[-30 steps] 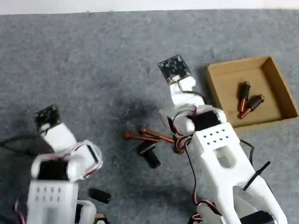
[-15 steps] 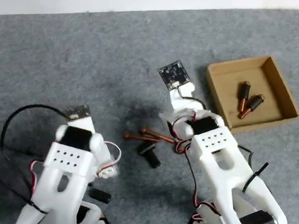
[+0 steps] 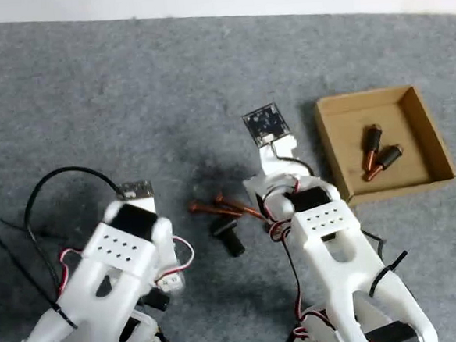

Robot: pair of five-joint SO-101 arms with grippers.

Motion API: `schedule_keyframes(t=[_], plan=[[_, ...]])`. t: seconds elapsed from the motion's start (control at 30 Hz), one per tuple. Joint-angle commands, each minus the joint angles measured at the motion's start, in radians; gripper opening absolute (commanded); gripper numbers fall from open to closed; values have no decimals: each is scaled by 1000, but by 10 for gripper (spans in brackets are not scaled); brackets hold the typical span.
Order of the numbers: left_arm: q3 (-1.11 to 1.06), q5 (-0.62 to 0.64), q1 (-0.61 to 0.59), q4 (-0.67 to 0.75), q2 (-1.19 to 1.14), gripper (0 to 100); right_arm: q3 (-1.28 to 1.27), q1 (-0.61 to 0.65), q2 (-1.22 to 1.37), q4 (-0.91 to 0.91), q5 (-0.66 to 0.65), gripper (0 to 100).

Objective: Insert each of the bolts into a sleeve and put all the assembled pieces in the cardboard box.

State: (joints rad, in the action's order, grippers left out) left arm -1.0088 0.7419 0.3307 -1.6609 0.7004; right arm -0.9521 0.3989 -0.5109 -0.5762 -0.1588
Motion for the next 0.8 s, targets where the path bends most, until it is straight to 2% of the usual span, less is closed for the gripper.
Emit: schedule_keyframes(t=[0.0, 0.2, 0.3, 0.47, 0.77], plan=[[-70, 25, 65, 75, -10, 196, 7, -12, -35, 28, -12, 156], [-96, 28, 173, 98, -10, 196, -4, -12, -33, 28, -12, 156], [-174, 75, 217, 192, -10, 197, -22, -8, -33, 30, -12, 156], [-298, 84, 242, 334, -10, 199, -25, -8, -33, 36, -12, 156], [-334, 86, 266, 354, -10, 200, -47, -13, -35, 71, -12, 156]])
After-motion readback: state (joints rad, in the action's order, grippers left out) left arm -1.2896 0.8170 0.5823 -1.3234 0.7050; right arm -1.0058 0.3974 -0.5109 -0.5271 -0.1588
